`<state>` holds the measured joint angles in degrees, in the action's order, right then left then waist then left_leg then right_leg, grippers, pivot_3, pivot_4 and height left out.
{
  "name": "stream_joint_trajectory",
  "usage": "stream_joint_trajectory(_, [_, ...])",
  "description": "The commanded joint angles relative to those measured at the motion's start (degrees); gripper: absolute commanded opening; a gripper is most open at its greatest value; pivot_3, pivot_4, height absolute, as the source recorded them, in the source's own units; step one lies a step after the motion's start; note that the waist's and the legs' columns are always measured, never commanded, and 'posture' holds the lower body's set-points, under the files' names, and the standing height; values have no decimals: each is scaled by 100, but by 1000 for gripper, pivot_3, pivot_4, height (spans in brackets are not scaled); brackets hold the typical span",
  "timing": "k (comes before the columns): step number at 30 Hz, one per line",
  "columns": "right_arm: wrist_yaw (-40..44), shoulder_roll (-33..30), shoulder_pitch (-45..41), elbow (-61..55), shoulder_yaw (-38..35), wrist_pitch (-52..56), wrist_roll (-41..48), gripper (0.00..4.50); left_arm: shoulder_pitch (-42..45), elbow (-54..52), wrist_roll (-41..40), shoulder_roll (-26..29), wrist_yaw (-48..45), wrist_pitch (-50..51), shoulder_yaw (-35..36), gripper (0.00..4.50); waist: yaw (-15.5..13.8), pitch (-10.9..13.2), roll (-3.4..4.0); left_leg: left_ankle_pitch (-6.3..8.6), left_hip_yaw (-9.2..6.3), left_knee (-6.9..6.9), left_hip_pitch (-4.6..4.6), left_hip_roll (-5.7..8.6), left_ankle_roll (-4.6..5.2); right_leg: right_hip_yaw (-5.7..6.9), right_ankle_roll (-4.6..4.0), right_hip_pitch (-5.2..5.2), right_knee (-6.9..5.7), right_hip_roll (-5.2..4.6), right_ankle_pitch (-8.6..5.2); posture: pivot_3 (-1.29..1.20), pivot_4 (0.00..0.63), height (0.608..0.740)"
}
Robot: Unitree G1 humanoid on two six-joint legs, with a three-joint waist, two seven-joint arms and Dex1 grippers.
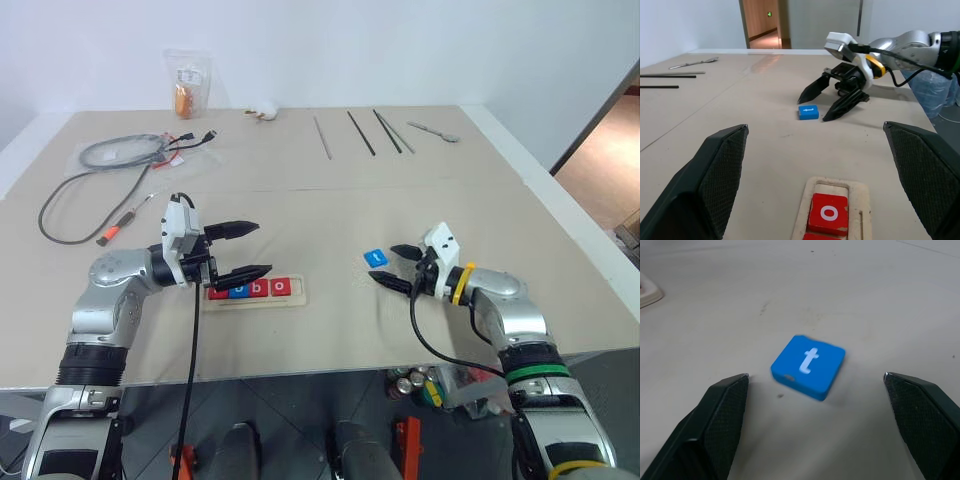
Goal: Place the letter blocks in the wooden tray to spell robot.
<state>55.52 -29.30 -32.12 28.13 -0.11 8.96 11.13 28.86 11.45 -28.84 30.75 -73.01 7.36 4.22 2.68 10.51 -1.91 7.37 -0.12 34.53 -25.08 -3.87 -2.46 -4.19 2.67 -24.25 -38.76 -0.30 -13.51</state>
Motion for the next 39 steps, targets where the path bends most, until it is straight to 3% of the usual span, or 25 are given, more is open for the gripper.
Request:
stream_joint_trajectory(1, [-464,17,588,-864,-101,331,7,4208,134,-4,3,7,-27,-100,41,4500,0,0,-1,0,0,-1,0,0,0,0,0,0,0,0,-1,0,150,740])
stream_joint_trajectory(11, [-1244,297,667,-1417,-112,586,-8,4208,230,114,32,-80,-58,-128,-21,4500,10,-1,-1,0,-1,1,2,0,0,0,-10,-4,-1,0,5,0,150,740])
stream_joint_trajectory(18, [-1356,361,686,-1654,-61,779,80,4208,236,190,35,-120,-94,-168,-53,4500,9,0,-1,0,-1,-1,-1,0,0,0,-7,-5,1,0,2,0,150,740])
stream_joint_trajectory(22, [-1362,368,646,-1648,-35,803,75,3197,271,231,39,-149,-99,-197,-66,4500,8,-1,-1,0,-1,-2,0,0,0,0,-7,-6,1,1,2,0,150,740])
stream_joint_trajectory(28, [-1384,430,523,-1597,-94,829,158,1169,246,244,67,-180,-104,-229,-51,4500,8,0,-1,0,-1,-2,-2,0,0,-1,-7,-6,2,1,2,0,150,740])
stream_joint_trajectory(36, [-1423,470,398,-1599,-50,855,127,1164,209,230,85,-194,-71,-234,-20,4500,8,0,0,0,-1,-5,-5,0,0,-1,-5,-9,3,1,0,0,150,740])
stream_joint_trajectory(39, [-1297,493,434,-2106,-3,1101,328,1164,194,245,84,-167,-59,-241,16,4500,7,0,0,0,-1,-7,-5,0,0,-1,-5,-9,3,1,0,0,150,740])
